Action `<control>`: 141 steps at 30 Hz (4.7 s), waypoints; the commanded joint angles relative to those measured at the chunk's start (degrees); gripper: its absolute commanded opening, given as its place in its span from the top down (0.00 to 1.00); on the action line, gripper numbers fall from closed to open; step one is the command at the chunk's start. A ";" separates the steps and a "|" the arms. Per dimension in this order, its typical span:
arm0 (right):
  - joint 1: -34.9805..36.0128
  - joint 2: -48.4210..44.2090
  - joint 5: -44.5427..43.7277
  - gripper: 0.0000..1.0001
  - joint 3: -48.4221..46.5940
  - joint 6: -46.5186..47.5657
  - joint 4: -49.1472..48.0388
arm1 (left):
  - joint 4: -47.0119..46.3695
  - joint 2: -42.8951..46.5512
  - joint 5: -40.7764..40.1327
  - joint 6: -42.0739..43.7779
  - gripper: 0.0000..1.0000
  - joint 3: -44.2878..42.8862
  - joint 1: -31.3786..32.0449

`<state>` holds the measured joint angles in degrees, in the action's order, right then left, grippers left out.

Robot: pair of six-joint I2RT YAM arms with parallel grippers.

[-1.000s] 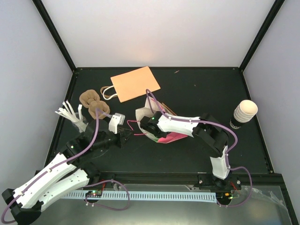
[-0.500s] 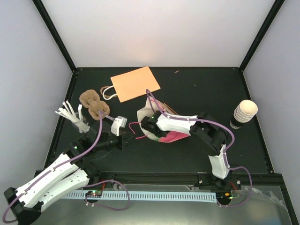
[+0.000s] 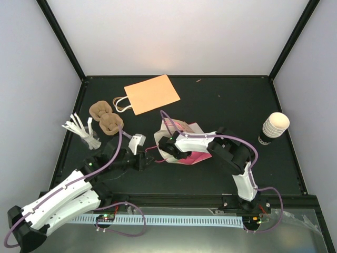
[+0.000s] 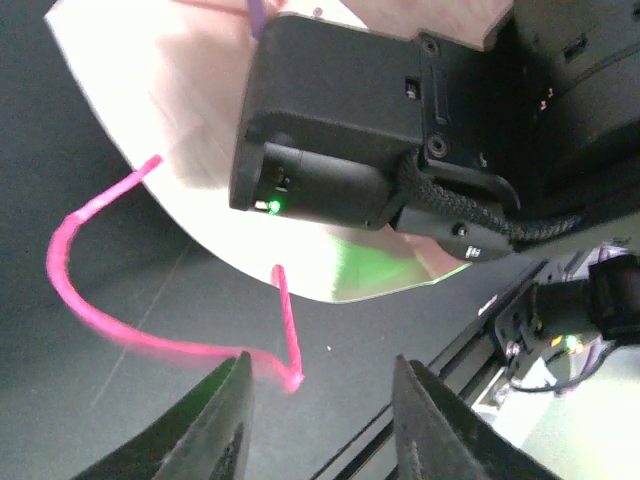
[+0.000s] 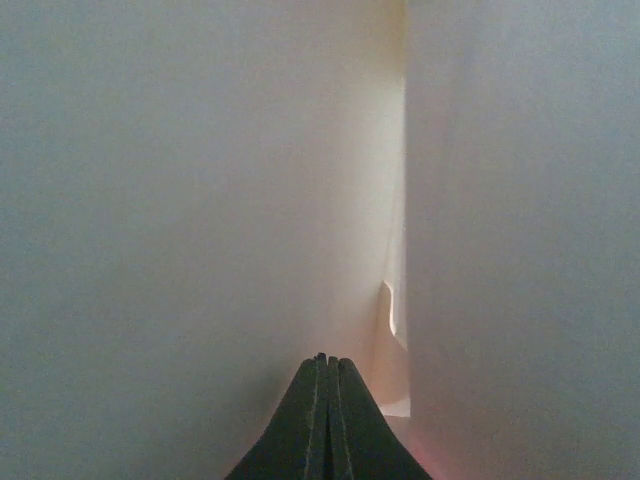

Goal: Pack the takeout coffee

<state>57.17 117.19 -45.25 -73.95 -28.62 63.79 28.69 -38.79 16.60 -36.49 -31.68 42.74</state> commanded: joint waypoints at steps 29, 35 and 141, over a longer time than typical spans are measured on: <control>6.36 -2.23 -1.63 0.99 5.23 4.40 -5.66 | 1.02 -10.66 -8.54 49.25 0.32 -27.55 -9.14; 7.78 -2.15 -4.38 0.99 5.25 5.00 -5.85 | 0.19 -14.24 1.18 54.50 0.34 -31.24 -14.35; 9.70 1.01 -9.55 0.99 3.21 2.58 -0.87 | 38.00 -42.43 -5.02 85.20 0.98 -62.39 7.21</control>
<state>66.89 117.45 -53.60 -69.52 -24.73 62.59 70.41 -85.14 18.02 49.23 -93.30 47.94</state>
